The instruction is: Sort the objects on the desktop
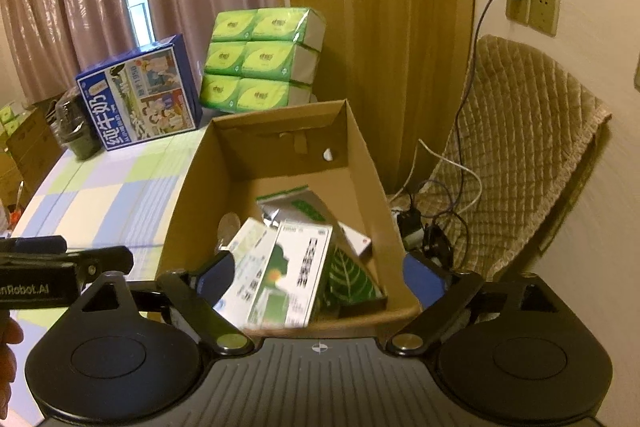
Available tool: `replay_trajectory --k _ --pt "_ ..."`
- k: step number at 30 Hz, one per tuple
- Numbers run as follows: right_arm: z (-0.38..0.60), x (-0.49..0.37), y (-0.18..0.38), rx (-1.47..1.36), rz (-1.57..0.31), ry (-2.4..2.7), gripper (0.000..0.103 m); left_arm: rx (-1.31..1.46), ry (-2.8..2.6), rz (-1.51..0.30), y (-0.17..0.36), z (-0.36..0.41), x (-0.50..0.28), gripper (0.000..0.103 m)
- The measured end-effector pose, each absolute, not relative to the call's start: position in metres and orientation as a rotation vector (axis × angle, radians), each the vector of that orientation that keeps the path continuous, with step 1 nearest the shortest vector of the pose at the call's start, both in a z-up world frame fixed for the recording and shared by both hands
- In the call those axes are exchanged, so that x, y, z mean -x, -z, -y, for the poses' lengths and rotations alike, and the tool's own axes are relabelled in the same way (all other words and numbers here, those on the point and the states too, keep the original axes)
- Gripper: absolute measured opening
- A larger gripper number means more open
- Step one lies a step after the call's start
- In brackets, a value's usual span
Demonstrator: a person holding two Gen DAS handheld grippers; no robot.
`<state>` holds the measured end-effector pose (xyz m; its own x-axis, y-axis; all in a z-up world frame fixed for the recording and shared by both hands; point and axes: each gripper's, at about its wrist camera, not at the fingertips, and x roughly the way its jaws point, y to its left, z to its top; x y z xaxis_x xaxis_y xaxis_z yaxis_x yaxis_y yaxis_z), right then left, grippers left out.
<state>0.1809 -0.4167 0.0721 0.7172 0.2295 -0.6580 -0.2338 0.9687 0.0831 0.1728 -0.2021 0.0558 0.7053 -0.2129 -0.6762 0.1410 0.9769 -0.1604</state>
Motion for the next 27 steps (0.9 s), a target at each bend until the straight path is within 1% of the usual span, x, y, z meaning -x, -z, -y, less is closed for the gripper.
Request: replay_trajectory --k 1,3,11,22,27 --pt "0.417 -0.175 -0.073 0.004 -0.725 -0.253 0.099 0.102 0.198 -0.765 -0.057 0.202 -0.169 0.102" --pt "0.418 -0.162 -0.075 0.007 -0.723 -0.252 0.101 0.108 0.194 -0.757 -0.060 0.202 -0.158 0.102" --pt "0.422 -0.119 -0.082 -0.007 -0.742 -0.241 0.101 0.075 0.151 -0.698 -0.073 0.204 -0.113 0.102" --pt "0.424 -0.064 -0.094 0.003 -0.736 -0.238 0.101 0.110 0.166 -0.721 -0.081 0.204 -0.063 0.102" --pt "0.425 -0.046 -0.098 0.004 -0.734 -0.233 0.101 0.045 0.146 -0.702 -0.089 0.209 -0.041 0.102"
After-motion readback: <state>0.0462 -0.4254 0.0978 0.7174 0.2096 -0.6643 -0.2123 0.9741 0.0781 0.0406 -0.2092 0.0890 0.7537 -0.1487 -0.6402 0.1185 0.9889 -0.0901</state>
